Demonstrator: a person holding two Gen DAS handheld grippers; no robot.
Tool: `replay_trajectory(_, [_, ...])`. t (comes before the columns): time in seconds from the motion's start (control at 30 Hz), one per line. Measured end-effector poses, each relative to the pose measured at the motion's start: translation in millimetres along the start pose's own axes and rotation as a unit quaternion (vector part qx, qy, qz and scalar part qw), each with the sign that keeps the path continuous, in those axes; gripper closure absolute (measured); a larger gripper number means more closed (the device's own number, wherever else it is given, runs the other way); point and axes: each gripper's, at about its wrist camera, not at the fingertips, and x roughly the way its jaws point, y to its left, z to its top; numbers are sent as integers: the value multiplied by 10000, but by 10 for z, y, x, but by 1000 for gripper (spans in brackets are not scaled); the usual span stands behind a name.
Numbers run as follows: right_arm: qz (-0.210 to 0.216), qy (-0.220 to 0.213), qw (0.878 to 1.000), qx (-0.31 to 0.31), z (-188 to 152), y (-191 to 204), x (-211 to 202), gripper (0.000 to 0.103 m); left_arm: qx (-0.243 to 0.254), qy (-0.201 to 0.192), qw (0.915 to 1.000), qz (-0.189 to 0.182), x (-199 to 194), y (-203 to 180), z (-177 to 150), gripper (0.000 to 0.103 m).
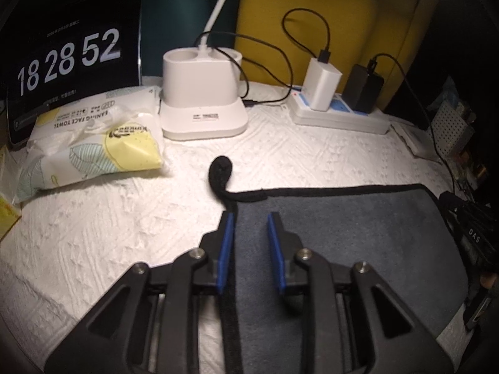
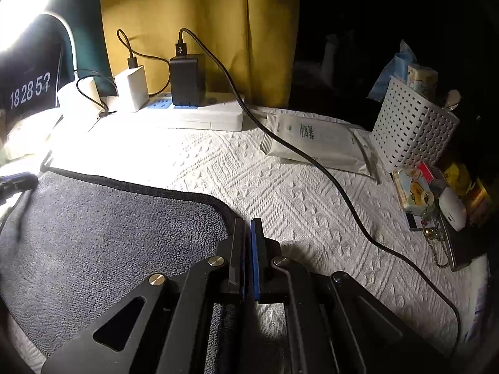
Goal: Fold towel
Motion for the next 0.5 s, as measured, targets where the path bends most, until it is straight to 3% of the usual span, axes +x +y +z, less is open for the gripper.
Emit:
replay_trajectory(0.17, [-2, 24, 10000, 44, 0, -8, 8, 99, -193, 18, 9998, 9, 17, 111, 35, 72])
replay_trajectory(0.5, [43, -6, 9999, 101, -39, 2, -90, 97, -222, -68, 9997, 17, -174, 162, 30, 70])
